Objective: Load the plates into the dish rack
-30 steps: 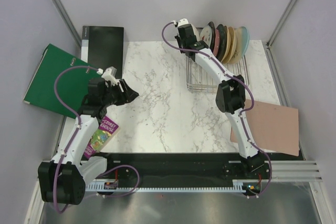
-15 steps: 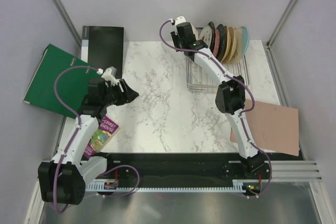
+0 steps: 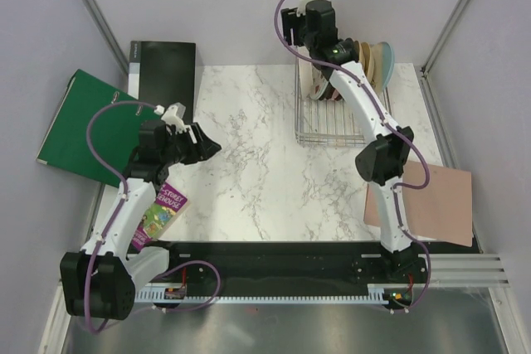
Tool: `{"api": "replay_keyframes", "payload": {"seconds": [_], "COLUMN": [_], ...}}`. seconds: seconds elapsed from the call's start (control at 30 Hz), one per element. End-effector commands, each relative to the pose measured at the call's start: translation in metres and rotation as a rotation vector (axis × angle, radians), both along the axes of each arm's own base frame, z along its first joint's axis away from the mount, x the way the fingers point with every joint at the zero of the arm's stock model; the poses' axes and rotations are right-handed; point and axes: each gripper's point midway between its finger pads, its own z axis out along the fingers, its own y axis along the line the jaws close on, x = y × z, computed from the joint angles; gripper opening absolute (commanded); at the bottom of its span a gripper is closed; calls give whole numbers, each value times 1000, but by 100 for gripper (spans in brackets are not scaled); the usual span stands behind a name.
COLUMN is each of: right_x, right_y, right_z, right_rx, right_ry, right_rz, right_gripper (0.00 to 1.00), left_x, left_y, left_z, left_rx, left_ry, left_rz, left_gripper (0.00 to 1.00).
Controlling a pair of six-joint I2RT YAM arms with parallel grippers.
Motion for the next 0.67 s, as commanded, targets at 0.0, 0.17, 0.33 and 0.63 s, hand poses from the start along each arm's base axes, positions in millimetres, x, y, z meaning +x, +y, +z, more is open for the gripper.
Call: {"api": "replay_keyframes", "payload": {"seconds": [0.0,0.17,0.33,0.63], "right_x": [-24,-57,-93,-153], "right_y": [-30,-97,-154,-215], "right_z": [69,94,101,98], "right_rx": [52,-45,-91,-119], "right_ry": [-105,-126,-112,-82], "right_rz": [-96,-339,-462,-529], "right_gripper": [82,98,98,98], "left_x": [23,46,63,72], "left_y": [-3,2,2,-7], "left_z": [47,83,106,127], "left_rx": [46,136,149,156], "left_ry": [-161,-284,-331,-365], "left_rz": [-72,-95,-97,-121], "left_gripper": [73,100,100,100]}}
